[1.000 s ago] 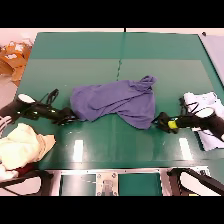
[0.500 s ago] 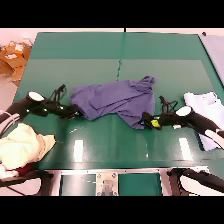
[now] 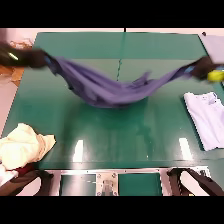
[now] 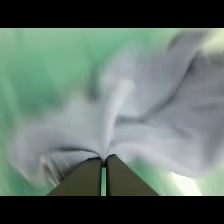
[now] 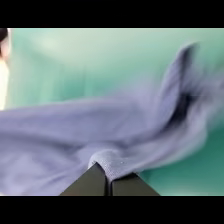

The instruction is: Fold the shirts.

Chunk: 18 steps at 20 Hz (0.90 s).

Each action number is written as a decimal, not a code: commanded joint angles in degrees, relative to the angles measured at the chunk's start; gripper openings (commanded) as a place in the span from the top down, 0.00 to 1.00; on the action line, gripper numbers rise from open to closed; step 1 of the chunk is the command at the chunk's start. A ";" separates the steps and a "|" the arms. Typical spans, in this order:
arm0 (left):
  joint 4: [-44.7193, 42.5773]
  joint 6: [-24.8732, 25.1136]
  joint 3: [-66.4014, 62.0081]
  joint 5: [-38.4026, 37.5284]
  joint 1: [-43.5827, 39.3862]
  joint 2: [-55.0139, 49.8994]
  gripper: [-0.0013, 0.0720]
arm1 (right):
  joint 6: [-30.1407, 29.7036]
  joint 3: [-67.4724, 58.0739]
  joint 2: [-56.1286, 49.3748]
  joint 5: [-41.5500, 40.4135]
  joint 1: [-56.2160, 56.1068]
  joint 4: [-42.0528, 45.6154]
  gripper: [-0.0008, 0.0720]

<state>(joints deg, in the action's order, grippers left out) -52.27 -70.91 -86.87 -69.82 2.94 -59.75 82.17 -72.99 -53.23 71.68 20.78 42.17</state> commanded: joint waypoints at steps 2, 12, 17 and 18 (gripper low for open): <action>-7.04 -2.86 -24.52 -0.59 0.50 7.54 0.96 | 5.86 -19.06 8.28 1.79 8.41 0.20 0.97; -13.14 -5.31 -25.51 -3.72 0.50 9.70 0.96 | 9.81 -23.65 8.76 -2.12 6.03 7.13 0.97; -4.87 -2.12 -6.16 1.42 0.44 0.81 0.96 | 2.67 -1.70 0.20 -13.42 -4.00 6.97 0.97; -3.10 -0.79 -2.36 4.11 0.44 -2.60 0.96 | 1.70 1.68 -2.62 -16.50 -5.22 6.97 0.97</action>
<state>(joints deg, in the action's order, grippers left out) -60.49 -74.61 -98.80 -70.48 3.40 -56.75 87.68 -81.28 -50.70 62.94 19.84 49.30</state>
